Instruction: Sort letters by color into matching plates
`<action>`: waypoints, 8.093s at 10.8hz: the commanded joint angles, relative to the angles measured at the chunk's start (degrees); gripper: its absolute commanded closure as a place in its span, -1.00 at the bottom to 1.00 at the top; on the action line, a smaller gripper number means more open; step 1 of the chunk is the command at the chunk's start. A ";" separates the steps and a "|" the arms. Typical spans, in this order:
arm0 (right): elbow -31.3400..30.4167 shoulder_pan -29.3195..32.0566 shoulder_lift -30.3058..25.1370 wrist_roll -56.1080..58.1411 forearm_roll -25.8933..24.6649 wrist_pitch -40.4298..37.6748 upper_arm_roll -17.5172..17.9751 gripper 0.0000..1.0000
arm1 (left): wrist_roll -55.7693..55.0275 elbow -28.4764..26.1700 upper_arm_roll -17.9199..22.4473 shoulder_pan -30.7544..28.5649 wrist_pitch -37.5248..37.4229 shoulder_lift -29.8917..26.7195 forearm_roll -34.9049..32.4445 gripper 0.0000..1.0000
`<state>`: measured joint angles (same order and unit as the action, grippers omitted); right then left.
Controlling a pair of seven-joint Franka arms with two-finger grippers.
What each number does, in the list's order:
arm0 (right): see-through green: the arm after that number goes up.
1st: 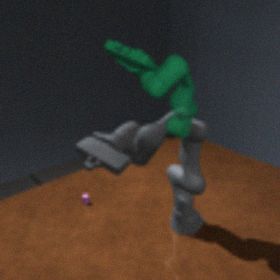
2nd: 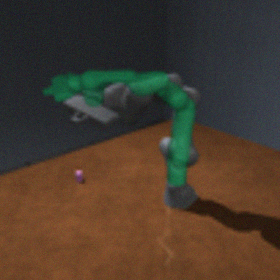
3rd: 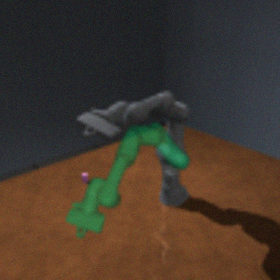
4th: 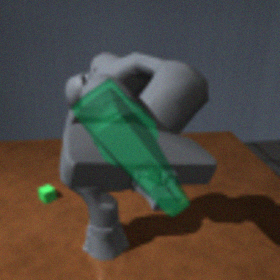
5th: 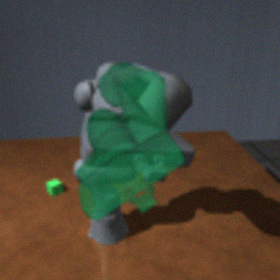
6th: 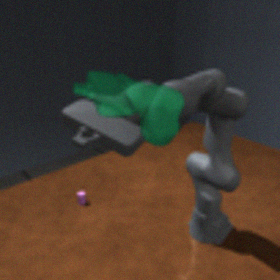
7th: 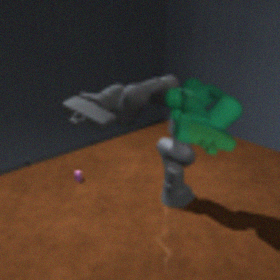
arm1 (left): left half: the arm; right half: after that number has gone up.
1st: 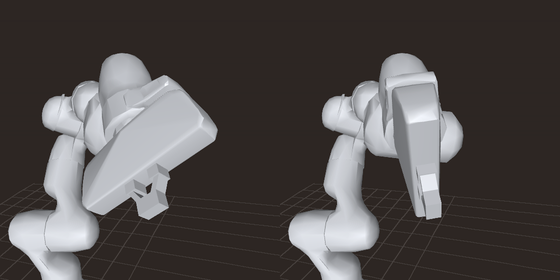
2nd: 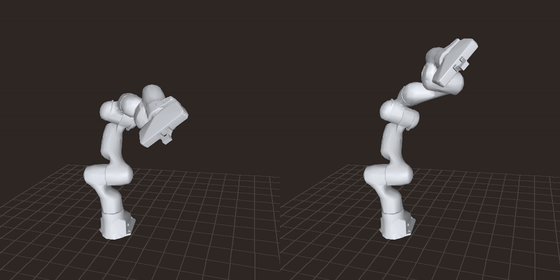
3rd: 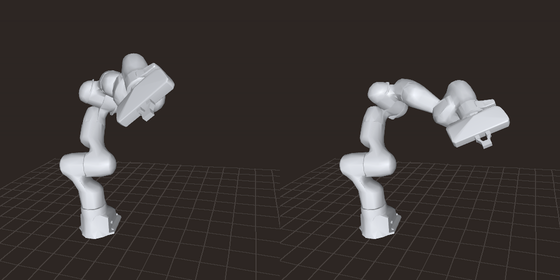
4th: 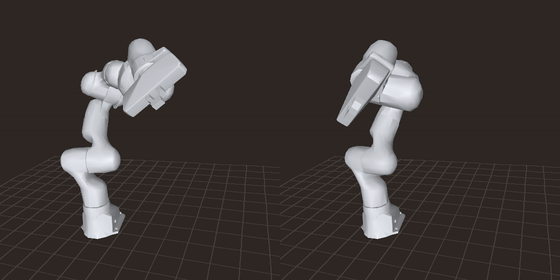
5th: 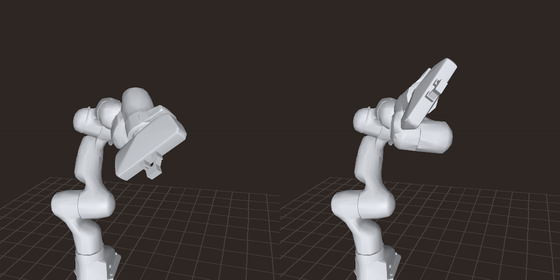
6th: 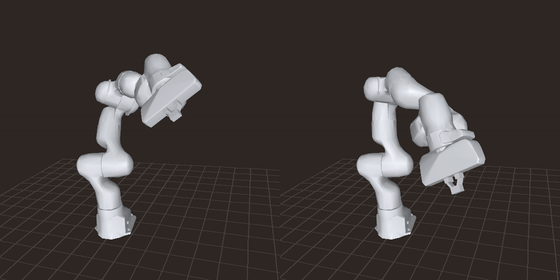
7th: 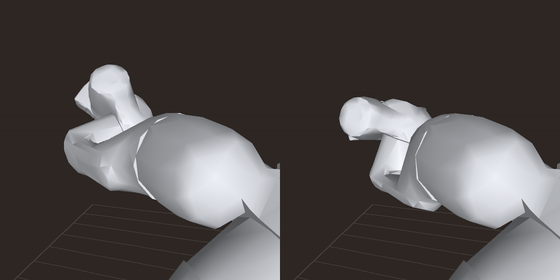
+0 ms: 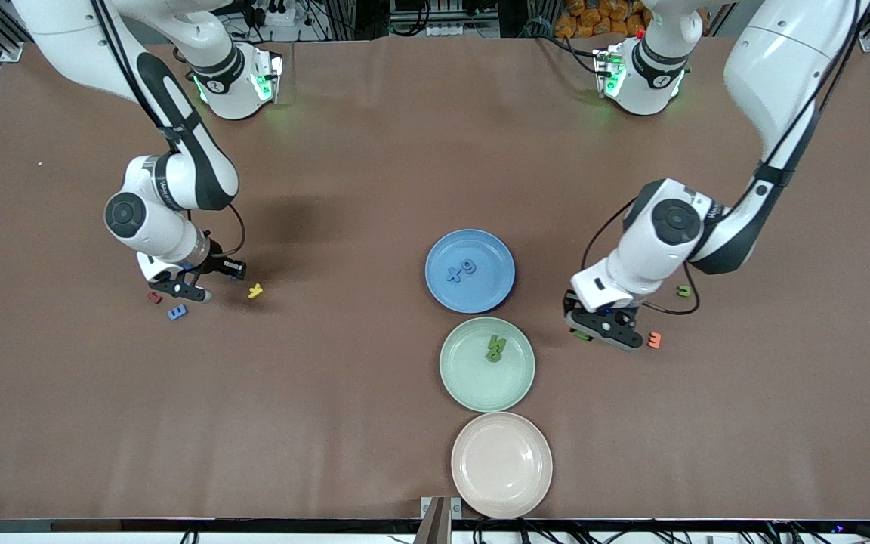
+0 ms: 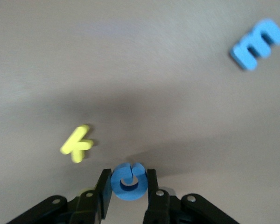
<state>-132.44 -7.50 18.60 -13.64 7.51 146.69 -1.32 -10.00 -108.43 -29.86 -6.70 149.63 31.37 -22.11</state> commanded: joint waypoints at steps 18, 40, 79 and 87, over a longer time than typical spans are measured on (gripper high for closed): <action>45.77 -28.88 21.82 22.25 -4.70 -18.20 7.47 0.44 | -7.97 14.83 7.36 11.29 -10.38 6.71 -0.04 -0.68; 50.62 -12.92 13.75 24.36 -0.75 -37.51 0.10 -1.00 | 21.06 -25.87 14.46 -7.54 6.90 -13.08 0.40 -0.48; 8.52 4.69 9.26 -34.97 0.22 10.37 -7.29 -0.87 | 24.23 -23.33 15.97 -10.70 11.91 -6.85 5.32 0.17; 7.37 4.95 9.70 -31.01 0.22 12.21 -7.11 0.01 | 23.88 -23.06 15.71 -10.17 11.91 -6.84 5.32 0.94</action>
<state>-124.17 -3.95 28.43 -46.45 7.35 157.27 -9.60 13.47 -132.21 -13.89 -17.34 160.81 23.92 -18.07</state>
